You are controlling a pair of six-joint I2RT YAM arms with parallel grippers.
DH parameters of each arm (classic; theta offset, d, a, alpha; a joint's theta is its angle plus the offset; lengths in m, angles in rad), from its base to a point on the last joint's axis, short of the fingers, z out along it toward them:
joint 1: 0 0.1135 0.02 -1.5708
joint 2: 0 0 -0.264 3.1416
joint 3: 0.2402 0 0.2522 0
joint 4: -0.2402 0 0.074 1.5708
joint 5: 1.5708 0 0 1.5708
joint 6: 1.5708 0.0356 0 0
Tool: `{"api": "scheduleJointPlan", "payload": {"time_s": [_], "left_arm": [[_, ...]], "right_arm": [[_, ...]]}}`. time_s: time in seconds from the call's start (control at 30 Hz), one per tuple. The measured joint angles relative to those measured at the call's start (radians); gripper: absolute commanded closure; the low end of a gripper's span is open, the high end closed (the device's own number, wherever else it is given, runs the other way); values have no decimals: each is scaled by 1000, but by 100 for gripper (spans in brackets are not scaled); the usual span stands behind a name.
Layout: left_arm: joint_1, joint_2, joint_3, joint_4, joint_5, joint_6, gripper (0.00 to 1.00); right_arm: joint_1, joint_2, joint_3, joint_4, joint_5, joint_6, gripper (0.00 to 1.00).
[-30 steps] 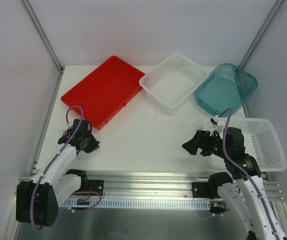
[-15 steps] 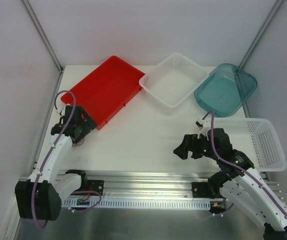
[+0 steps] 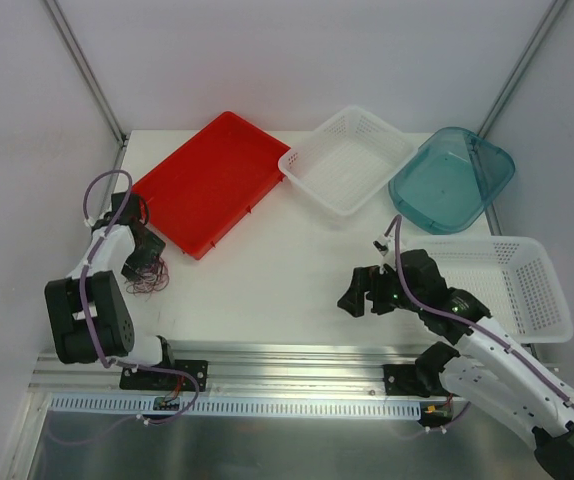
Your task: Untangle the cables
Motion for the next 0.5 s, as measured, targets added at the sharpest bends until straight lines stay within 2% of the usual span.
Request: {"api": "scheduleJointPlan", "payload": {"time_s": [0.07, 0.1, 0.17, 0.2, 0.23, 0.37, 0.5], "left_arm": [[10, 66, -16, 11, -2, -6, 48], [13, 93, -26, 15, -1, -12, 66], [13, 127, -41, 23, 2, -20, 82], [12, 131, -45, 30, 6, -27, 96], [12, 130, -48, 38, 12, -27, 100], [-29, 88, -99, 80, 4, -38, 100], [-190, 32, -153, 101, -21, -58, 100]], "right_arm": [[15, 18, 0, 15, 4, -1, 3], [21, 23, 0, 22, 6, -1, 3], [35, 27, 0, 34, 12, -1, 3], [40, 28, 0, 39, 15, -1, 3], [45, 29, 0, 42, 19, -1, 3], [62, 42, 0, 56, 31, -3, 3], [84, 80, -2, 89, 40, -2, 3]]}}
